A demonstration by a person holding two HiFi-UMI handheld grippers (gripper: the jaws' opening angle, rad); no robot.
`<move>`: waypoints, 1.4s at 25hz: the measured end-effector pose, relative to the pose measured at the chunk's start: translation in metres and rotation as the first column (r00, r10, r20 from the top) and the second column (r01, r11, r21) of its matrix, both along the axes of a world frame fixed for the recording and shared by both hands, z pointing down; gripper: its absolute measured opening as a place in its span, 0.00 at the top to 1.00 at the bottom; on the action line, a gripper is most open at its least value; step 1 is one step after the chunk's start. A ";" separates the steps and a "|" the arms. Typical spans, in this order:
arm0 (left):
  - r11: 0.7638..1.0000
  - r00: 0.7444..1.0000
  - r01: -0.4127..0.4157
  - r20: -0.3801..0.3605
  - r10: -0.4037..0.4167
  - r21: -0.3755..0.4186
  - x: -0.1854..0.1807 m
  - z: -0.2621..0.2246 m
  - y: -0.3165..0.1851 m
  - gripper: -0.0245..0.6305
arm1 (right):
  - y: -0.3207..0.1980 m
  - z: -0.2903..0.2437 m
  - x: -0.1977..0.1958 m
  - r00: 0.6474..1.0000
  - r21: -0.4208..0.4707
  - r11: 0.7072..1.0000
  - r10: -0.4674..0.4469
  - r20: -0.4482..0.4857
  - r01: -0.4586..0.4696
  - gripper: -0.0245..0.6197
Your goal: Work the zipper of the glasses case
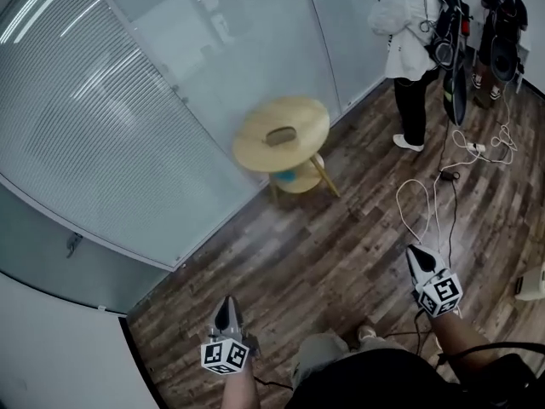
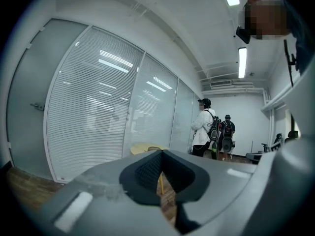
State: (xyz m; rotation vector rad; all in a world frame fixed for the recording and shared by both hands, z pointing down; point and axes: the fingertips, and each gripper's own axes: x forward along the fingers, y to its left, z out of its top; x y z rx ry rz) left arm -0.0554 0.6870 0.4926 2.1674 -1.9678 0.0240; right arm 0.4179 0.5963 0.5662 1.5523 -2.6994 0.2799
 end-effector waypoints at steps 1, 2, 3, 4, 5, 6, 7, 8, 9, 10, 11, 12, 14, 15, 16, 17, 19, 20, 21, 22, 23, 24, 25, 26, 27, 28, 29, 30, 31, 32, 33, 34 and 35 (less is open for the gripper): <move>1.000 1.000 0.001 0.010 -0.001 -0.012 -0.004 0.007 -0.003 0.96 | -0.001 0.009 0.002 1.000 -0.018 1.000 0.008 0.000 -0.008 0.95; 1.000 1.000 -0.001 0.024 0.001 -0.019 -0.007 0.009 -0.008 0.96 | -0.004 0.015 0.004 1.000 -0.036 0.999 0.021 0.004 -0.021 0.95; 1.000 0.999 -0.007 0.042 0.008 -0.022 -0.008 0.008 -0.017 0.96 | -0.010 0.019 0.006 0.999 -0.047 0.998 0.032 0.009 -0.031 0.95; 1.000 0.998 -0.016 0.057 0.017 -0.020 -0.007 0.006 -0.028 0.96 | -0.016 0.021 0.010 0.999 -0.052 0.998 0.039 0.010 -0.038 0.95; 1.000 0.998 -0.024 0.064 0.025 -0.018 -0.006 0.006 -0.038 0.96 | -0.023 0.022 0.012 0.999 -0.053 0.998 0.044 0.005 -0.044 0.95; 0.999 0.998 -0.031 0.061 0.032 -0.017 -0.006 0.008 -0.048 0.96 | -0.031 0.023 0.014 0.999 -0.054 0.997 0.053 -0.001 -0.053 0.95; 0.999 0.998 -0.037 0.052 0.038 -0.019 -0.007 0.012 -0.058 0.96 | -0.039 0.024 0.014 0.998 -0.058 0.996 0.068 -0.003 -0.068 0.95; 0.999 0.998 -0.045 0.044 0.046 -0.020 -0.010 0.014 -0.067 0.96 | -0.047 0.024 0.011 0.996 -0.062 0.994 0.085 0.000 -0.085 0.95; 0.998 0.998 -0.056 0.042 0.056 -0.020 -0.014 0.014 -0.077 0.96 | -0.055 0.021 0.005 0.995 -0.065 0.993 0.097 0.007 -0.097 0.95; 0.998 0.997 -0.067 0.042 0.068 -0.015 -0.018 0.012 -0.087 0.96 | -0.060 0.017 -0.003 0.995 -0.063 0.993 0.100 0.009 -0.099 0.95; 0.997 0.996 -0.078 0.042 0.078 -0.007 -0.021 0.007 -0.096 0.96 | -0.065 0.012 -0.011 0.995 -0.056 0.994 0.097 0.002 -0.096 0.95; 0.996 0.995 -0.087 0.040 0.087 0.004 -0.024 0.003 -0.106 0.96 | -0.071 0.007 -0.016 0.995 -0.046 0.994 0.095 -0.009 -0.095 0.95; 0.995 0.995 -0.099 0.031 0.098 0.023 -0.030 -0.001 -0.126 0.96 | -0.087 -0.006 -0.021 0.993 -0.026 0.993 0.116 -0.018 -0.116 0.95; 0.994 0.994 -0.105 0.028 0.104 0.028 -0.034 -0.001 -0.135 0.96 | -0.095 -0.011 -0.022 0.991 -0.020 0.991 0.132 -0.013 -0.132 0.95; 0.993 0.993 -0.112 0.026 0.111 0.030 -0.038 0.001 -0.145 0.96 | -0.101 -0.015 -0.025 0.989 -0.015 0.989 0.145 -0.010 -0.145 0.95; 0.992 0.992 -0.121 0.025 0.121 0.029 -0.042 0.004 -0.155 0.96 | -0.106 -0.018 -0.029 0.988 -0.012 0.988 0.153 -0.012 -0.154 0.95; 0.988 0.988 -0.152 0.027 0.151 0.030 -0.047 0.009 -0.173 0.96 | -0.113 -0.021 -0.037 0.986 -0.013 0.987 0.163 -0.028 -0.163 0.95; 0.984 0.984 -0.177 0.036 0.176 0.032 -0.048 0.010 -0.181 0.96 | -0.116 -0.021 -0.041 0.985 -0.017 0.985 0.169 -0.035 -0.170 0.95; 0.978 0.978 -0.206 0.052 0.204 0.034 -0.048 0.010 -0.189 0.96 | -0.119 -0.021 -0.044 0.983 -0.021 0.984 0.178 -0.041 -0.179 0.95; 0.972 0.971 -0.234 0.068 0.231 0.036 -0.049 0.010 -0.196 0.96 | -0.123 -0.021 -0.049 0.981 -0.023 0.982 0.187 -0.044 -0.188 0.95; 0.966 0.965 -0.256 0.078 0.252 0.040 -0.052 0.010 -0.203 0.96 | -0.126 -0.021 -0.054 0.980 -0.024 0.980 0.194 -0.044 -0.195 0.95; 0.962 0.961 -0.270 0.079 0.266 0.043 -0.057 0.011 -0.209 0.96 | -0.130 -0.021 -0.061 0.979 -0.024 0.980 0.198 -0.044 -0.200 0.95; 0.960 0.959 -0.277 0.072 0.274 0.045 -0.064 0.012 -0.215 0.96 | -0.134 -0.021 -0.069 0.979 -0.025 0.980 0.197 -0.048 -0.199 0.95; 0.959 0.959 -0.280 0.061 0.277 0.043 -0.071 0.014 -0.221 0.96 | -0.137 -0.018 -0.076 0.980 -0.028 0.981 0.191 -0.056 -0.193 0.95; 0.960 0.960 -0.279 0.050 0.277 0.038 -0.078 0.018 -0.226 0.96 | -0.140 -0.015 -0.083 0.981 -0.031 0.982 0.183 -0.066 -0.186 0.95; 0.961 0.961 -0.276 0.042 0.275 0.027 -0.085 0.024 -0.231 0.96 | -0.144 -0.012 -0.087 0.980 -0.037 0.982 0.182 -0.075 -0.185 0.95; 0.962 0.961 -0.273 0.035 0.273 0.014 -0.090 0.029 -0.234 0.96 | -0.147 -0.008 -0.091 0.979 -0.046 0.980 0.189 -0.078 -0.193 0.95; 0.962 0.962 -0.272 0.029 0.272 0.000 -0.095 0.035 -0.237 0.96 | -0.150 -0.005 -0.094 0.977 -0.056 0.977 0.200 -0.072 -0.204 0.95; 0.962 0.962 -0.273 0.022 0.273 -0.010 -0.098 0.040 -0.239 0.96 | -0.154 -0.004 -0.097 0.976 -0.063 0.976 0.207 -0.061 -0.210 0.95; 0.962 0.962 -0.272 0.015 0.272 -0.017 -0.100 0.044 -0.241 0.96 | -0.159 -0.004 -0.102 0.978 -0.065 0.976 0.204 -0.047 -0.207 0.95; 0.963 0.964 -0.267 0.009 0.267 -0.021 -0.103 0.047 -0.245 0.96 | -0.165 -0.005 -0.108 0.981 -0.065 0.979 0.191 -0.036 -0.193 0.95; 0.966 0.967 -0.255 0.000 0.256 -0.025 -0.108 0.050 -0.249 0.96 | -0.173 -0.005 -0.114 0.985 -0.064 0.983 0.170 -0.033 -0.172 0.95; 0.971 0.971 -0.239 -0.009 0.239 -0.030 -0.114 0.053 -0.255 0.96 | -0.182 -0.003 -0.121 0.989 -0.064 0.987 0.146 -0.038 -0.148 0.95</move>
